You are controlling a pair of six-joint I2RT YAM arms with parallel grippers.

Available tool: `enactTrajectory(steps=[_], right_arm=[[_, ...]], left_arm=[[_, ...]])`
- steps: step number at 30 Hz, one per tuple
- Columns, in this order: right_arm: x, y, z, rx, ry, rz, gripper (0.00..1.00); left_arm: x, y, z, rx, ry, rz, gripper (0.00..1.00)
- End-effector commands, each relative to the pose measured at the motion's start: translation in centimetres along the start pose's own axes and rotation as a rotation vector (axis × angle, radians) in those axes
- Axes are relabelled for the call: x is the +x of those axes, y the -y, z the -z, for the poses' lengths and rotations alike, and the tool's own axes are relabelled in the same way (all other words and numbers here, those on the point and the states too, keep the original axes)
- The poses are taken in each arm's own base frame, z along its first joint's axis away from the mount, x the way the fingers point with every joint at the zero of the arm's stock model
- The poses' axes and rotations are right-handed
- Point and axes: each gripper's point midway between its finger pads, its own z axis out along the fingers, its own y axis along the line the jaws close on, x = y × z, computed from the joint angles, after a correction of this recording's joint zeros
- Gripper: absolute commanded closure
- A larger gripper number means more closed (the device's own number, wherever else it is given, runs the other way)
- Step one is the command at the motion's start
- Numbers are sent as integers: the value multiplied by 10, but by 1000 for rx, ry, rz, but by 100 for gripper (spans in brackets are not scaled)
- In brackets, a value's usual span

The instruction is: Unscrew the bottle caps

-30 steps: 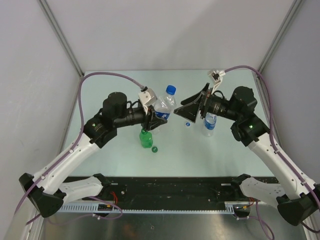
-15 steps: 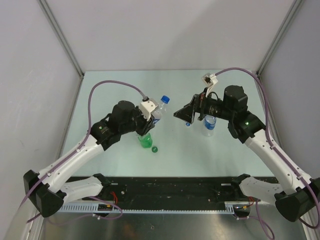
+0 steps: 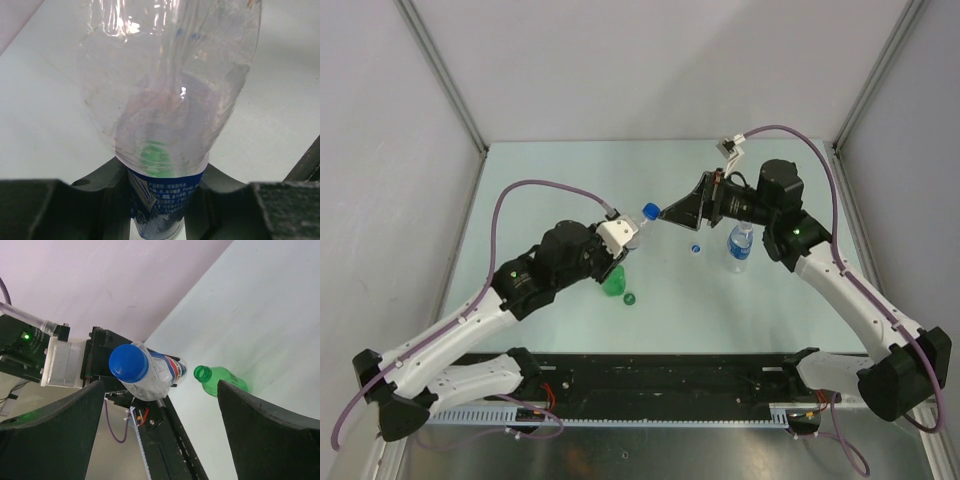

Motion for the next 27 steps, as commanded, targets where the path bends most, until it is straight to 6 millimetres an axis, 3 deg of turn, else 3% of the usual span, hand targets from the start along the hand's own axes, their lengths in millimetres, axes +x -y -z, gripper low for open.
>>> enactTrajectory(steps=[1, 15, 23, 27], right_arm=[[-17, -24, -1, -111, 30, -4, 4], [-5, -20, -10, -147, -35, -60, 24], [-2, -28, -12, -153, -43, -59, 29], [-2, -29, -14, -134, -48, -50, 32]], left_arm=[[-5, -12, 6, -77, 18, -47, 100], [11, -25, 9, -203, -115, -138, 100], [4, -25, 19, -244, -147, -212, 100], [12, -20, 19, -264, -206, -284, 100]])
